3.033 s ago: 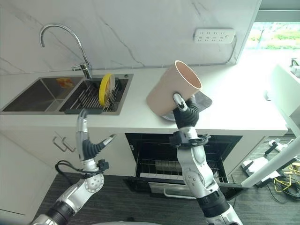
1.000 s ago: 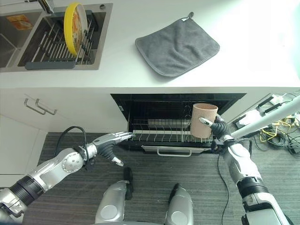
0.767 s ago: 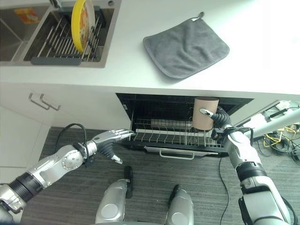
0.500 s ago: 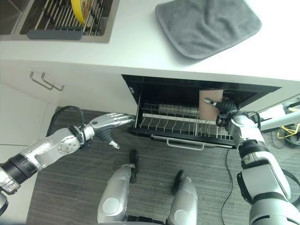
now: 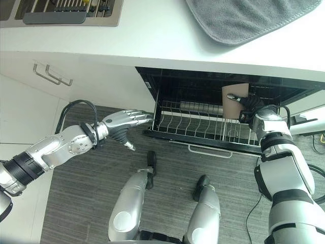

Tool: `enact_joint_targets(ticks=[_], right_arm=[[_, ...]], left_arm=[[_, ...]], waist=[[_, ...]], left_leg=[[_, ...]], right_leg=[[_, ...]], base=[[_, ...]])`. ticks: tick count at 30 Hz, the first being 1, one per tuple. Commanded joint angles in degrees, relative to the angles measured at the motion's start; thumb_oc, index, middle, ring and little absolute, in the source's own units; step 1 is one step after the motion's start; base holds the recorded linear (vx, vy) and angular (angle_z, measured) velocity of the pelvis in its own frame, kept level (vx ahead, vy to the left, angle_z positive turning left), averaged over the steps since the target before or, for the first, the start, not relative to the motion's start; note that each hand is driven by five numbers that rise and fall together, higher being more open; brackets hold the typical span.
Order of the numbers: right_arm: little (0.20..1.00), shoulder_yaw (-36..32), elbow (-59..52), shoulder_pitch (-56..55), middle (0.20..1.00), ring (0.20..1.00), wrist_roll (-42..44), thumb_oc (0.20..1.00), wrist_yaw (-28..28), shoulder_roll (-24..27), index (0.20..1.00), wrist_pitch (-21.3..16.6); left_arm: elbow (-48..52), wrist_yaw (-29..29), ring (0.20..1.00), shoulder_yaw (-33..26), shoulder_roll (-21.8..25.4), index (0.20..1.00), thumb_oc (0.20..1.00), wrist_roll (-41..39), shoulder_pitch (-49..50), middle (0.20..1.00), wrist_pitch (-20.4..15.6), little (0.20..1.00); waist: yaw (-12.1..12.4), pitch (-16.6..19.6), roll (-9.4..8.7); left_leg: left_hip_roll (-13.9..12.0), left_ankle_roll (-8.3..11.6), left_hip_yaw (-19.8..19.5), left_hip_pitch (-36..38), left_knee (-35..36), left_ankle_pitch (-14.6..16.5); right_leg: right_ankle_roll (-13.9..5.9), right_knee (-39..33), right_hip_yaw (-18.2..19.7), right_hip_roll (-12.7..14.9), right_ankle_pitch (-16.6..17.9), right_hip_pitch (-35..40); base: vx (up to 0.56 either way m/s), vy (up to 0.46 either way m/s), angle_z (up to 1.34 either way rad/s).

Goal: Place the dishes in the dishwasher.

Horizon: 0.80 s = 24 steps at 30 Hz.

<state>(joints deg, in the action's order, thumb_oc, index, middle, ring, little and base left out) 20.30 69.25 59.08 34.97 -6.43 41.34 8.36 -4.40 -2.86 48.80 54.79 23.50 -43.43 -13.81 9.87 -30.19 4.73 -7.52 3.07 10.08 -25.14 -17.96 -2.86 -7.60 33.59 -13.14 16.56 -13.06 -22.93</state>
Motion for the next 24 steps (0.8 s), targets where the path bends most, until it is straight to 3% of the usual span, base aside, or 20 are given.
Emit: enact_joint_targets(ticks=[1,2,6,13,23,24], right_arm=[[0.200,0.9,0.5,6.1,0.200,0.200,0.7,0.200,2.4,0.8,0.200,-3.2],[0.200,1.0,0.7,6.5,0.200,0.200,-0.1,0.200,6.1,0.5,0.200,-4.4],[0.200,0.7,0.5,7.2,0.200,0.200,-2.6,0.200,12.5,0.4,0.200,-6.5],[0.200,-0.1,0.7,6.8,0.200,0.200,-5.1,0.200,19.9,0.7,0.200,-6.6],[0.200,-0.7,2.3,5.5,0.200,0.200,-7.2,0.200,24.5,0.8,0.200,-4.8],[0.272,-0.8,2.4,5.5,0.272,0.272,-7.6,0.272,24.8,0.7,0.272,-4.6]], left_arm=[[4.6,0.3,1.000,-0.5,0.2,1.000,1.000,-2.5,-2.0,1.000,0.8,1.000],[4.5,0.7,1.000,-0.1,-0.1,1.000,1.000,-2.4,-1.9,1.000,1.3,1.000],[4.6,2.1,1.000,0.1,-0.6,1.000,1.000,-2.2,-1.0,1.000,2.0,1.000],[5.7,3.9,1.000,-0.1,-0.8,1.000,1.000,-0.7,1.3,1.000,2.0,1.000],[6.2,7.2,1.000,1.2,-0.7,1.000,1.000,0.2,2.5,1.000,3.0,1.000],[6.2,7.3,1.000,1.2,-0.7,1.000,1.000,0.2,2.5,1.000,3.0,1.000]], waist=[[1.2,0.4,1.27],[1.1,0.4,1.50],[0.9,0.4,1.89],[0.8,0.4,2.23],[0.8,0.4,2.61],[0.8,0.4,2.63]], left_leg=[[1.4,-0.26,-2.8,0.0,-4.0,6.5],[1.6,-0.34,-2.5,-0.5,-4.7,7.0],[1.7,-0.49,-2.3,-1.2,-5.0,6.8],[1.8,-0.61,-1.5,-1.0,-5.0,7.3],[1.8,-0.88,-1.1,-2.2,-5.6,7.6],[1.8,-0.89,-1.1,-2.3,-5.6,7.6]], right_leg=[[0.24,-0.2,-1.9,-1.3,4.0,-2.9],[0.33,1.0,-1.7,-1.2,3.2,-3.6],[0.67,1.7,-1.6,-1.5,3.2,-4.6],[0.37,2.1,-1.8,-1.1,2.9,-4.9],[0.39,2.7,-1.7,-1.2,2.7,-6.0],[0.39,2.7,-1.7,-1.2,2.8,-6.0]], base=[[-0.01,0.034,-0.05],[-0.02,0.031,-0.06],[-0.01,0.020,-0.02],[0.00,0.013,-0.02],[0.00,0.003,-0.01],[0.00,0.000,0.00]])
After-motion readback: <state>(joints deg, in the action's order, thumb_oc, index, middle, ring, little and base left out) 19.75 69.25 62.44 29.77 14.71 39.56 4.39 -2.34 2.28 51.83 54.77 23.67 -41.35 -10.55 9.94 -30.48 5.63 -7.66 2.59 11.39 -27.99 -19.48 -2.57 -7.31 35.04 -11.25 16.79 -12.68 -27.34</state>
